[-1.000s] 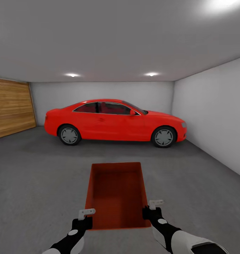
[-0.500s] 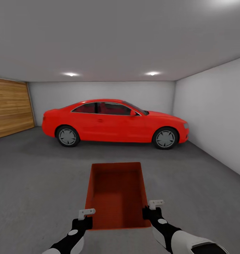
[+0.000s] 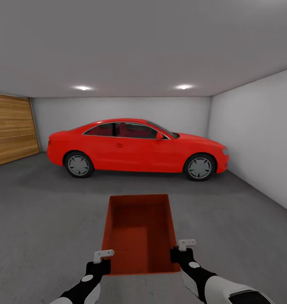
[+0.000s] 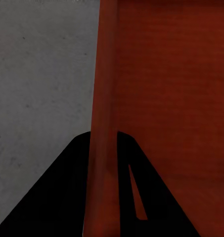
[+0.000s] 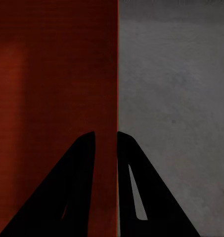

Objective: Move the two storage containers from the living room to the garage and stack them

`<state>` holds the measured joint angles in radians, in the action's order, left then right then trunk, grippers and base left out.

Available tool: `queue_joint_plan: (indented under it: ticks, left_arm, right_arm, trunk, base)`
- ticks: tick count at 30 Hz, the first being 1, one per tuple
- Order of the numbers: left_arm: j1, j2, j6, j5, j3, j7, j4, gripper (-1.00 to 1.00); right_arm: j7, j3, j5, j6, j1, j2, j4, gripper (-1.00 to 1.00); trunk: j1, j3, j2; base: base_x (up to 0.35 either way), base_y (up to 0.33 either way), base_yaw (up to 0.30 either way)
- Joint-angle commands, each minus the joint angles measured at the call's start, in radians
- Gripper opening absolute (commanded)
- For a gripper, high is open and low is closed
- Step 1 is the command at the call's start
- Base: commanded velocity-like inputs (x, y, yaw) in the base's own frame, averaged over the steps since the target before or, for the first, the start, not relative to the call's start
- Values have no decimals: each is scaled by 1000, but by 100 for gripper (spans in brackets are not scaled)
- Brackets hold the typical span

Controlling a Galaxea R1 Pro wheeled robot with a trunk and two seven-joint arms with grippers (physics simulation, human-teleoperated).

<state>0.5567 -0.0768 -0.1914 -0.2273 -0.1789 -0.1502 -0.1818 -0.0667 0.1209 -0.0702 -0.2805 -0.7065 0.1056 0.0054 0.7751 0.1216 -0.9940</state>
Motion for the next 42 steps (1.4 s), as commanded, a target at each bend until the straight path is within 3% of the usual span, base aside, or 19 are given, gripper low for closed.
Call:
queue_joint_plan:
  ticks: [1, 42]
  left_arm:
    - [2, 0, -16, 5, 3, 1, -4, -100]
    - [2, -1, -17, 5, 2, 1, -5, -100]
  right_arm:
    - [-1, -21, -13, -3, -1, 0, 4, -100]
    - [-5, -21, -13, -3, -1, 1, 4, -100]
  trunk:
    - [1, 1, -1]
    - [1, 1, -1]
  base:
    - [320, 0, 0]
    - [298, 0, 0]
